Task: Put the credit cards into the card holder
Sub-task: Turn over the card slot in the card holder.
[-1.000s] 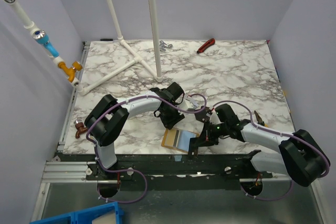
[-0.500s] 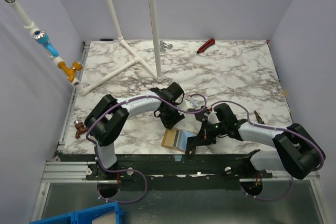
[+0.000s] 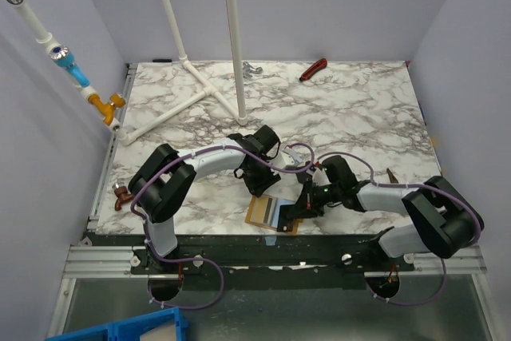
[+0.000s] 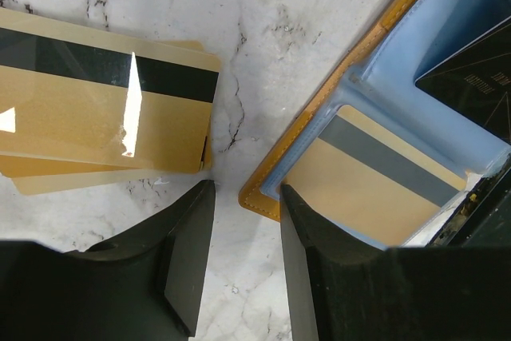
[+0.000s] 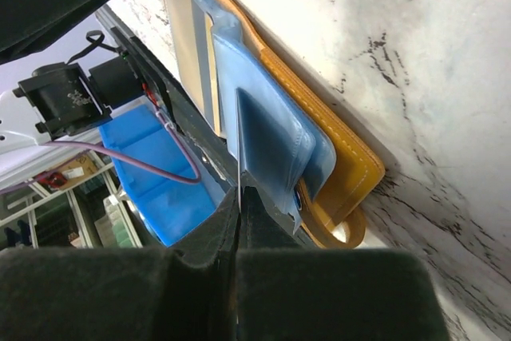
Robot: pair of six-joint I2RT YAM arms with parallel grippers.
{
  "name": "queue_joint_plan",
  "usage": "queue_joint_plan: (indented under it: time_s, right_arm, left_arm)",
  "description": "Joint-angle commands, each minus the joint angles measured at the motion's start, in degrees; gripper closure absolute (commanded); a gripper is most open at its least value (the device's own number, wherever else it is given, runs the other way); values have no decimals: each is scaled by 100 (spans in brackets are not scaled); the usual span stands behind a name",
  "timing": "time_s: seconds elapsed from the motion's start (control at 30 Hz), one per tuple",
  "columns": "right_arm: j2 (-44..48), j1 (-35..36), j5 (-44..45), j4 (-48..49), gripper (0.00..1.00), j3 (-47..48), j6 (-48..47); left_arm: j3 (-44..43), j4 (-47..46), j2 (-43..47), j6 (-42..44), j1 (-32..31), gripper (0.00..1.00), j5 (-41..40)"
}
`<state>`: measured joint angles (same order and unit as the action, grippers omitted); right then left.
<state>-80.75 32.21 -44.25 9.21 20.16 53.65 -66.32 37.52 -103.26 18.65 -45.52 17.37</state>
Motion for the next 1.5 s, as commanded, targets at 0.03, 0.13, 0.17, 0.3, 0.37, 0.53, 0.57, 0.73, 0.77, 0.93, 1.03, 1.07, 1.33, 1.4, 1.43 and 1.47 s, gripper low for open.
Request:
queue_joint_plan:
  time_s: [0.03, 0.13, 0.17, 0.3, 0.37, 0.53, 0.57, 0.73, 0.77, 0.93, 1.03, 1.07, 1.33, 1.4, 1.43, 1.47]
  right_arm:
    - [518, 18, 74, -382, 99, -9, -68]
    - [1270, 22, 383, -1078, 99, -84, -54]
    - [1426, 16, 414, -1209, 99, -133, -55]
    - [1725, 23, 508, -1635, 99, -365, -59]
    - [1825, 21, 605, -1843, 99, -416, -120]
    - [2113, 22, 830, -2358, 99, -388, -274]
    - [2129, 22, 835, -2385, 99, -395, -290]
    - [2074, 18, 813, -2424, 99, -369, -362]
    - [2045, 21, 804, -2424, 99, -361, -378]
    - [1846, 19, 773, -2288, 99, -287, -441]
    - [1646, 22, 686, -2160, 99, -228, -500]
    - [1604, 14, 668, -2131, 99, -216, -510]
    - [1671, 16, 594, -2126, 99, -223, -504]
    - [1801, 20, 599, -2247, 99, -216, -506]
    - [1885, 17, 627, -2301, 99, -215, -499]
    - [1947, 22, 628, -2313, 99, -222, -495]
  left_arm:
    - [169, -52, -27, 152, -42, 61, -82]
    - [180, -63, -26, 156, -32, 61, -80]
    - [173, -57, -36, 156, -29, 61, -82]
    - [124, -46, -52, 156, -32, 61, -71]
    - [112, -30, -54, 148, -35, 62, -62]
    - [122, -25, -59, 138, -35, 62, -49]
    - [120, -25, -58, 134, -31, 62, -47]
    - [106, -21, -54, 130, -31, 62, -57]
    - [98, -17, -46, 125, -28, 62, -56]
    - [69, 1, -36, 125, -31, 62, -57]
    - [60, 4, -45, 126, -31, 62, -65]
    - [52, 8, -45, 125, -32, 62, -66]
    - [38, 26, -80, 130, -34, 63, -75]
    - [46, 28, -87, 138, -36, 63, -75]
    - [50, 20, -83, 145, -35, 63, -65]
    - [57, 17, -83, 154, -36, 63, -67]
